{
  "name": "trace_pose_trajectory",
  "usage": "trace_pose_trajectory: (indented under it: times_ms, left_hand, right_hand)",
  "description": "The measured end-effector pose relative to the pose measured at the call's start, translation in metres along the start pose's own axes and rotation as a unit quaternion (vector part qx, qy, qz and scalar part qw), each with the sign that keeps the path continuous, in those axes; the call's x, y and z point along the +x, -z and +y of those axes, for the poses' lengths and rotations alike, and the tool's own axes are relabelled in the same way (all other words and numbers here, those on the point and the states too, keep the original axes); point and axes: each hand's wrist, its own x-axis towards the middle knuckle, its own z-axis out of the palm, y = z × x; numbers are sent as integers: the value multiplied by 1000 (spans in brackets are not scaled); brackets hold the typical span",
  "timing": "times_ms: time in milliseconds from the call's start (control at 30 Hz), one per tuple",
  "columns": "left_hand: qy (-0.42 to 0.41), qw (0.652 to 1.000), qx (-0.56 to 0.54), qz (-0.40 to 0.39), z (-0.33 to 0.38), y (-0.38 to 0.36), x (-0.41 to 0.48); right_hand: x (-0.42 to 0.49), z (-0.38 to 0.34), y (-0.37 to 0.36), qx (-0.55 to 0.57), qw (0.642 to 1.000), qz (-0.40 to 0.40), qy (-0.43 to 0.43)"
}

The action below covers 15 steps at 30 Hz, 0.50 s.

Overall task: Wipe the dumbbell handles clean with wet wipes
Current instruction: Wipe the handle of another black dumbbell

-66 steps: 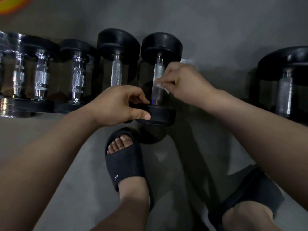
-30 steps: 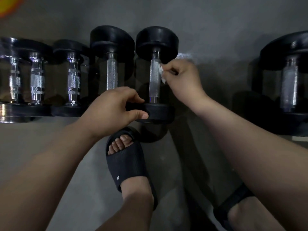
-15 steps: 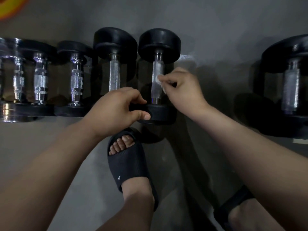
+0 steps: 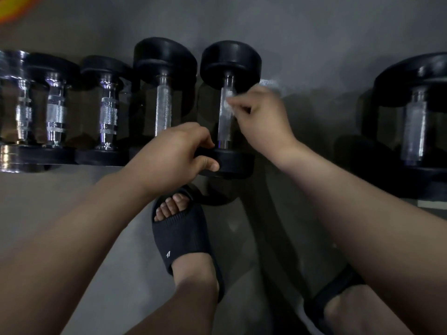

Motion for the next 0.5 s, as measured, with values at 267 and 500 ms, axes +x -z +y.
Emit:
trace_pose_trajectory:
  times_ms: [267, 500]
  left_hand:
    - [-80, 996, 8, -26, 10, -8, 2]
    - [-83, 996, -29, -29, 7, -16, -7]
  right_hand:
    - [-22, 16, 13, 35, 999, -1, -24]
    - [7, 13, 13, 7, 998, 39, -43]
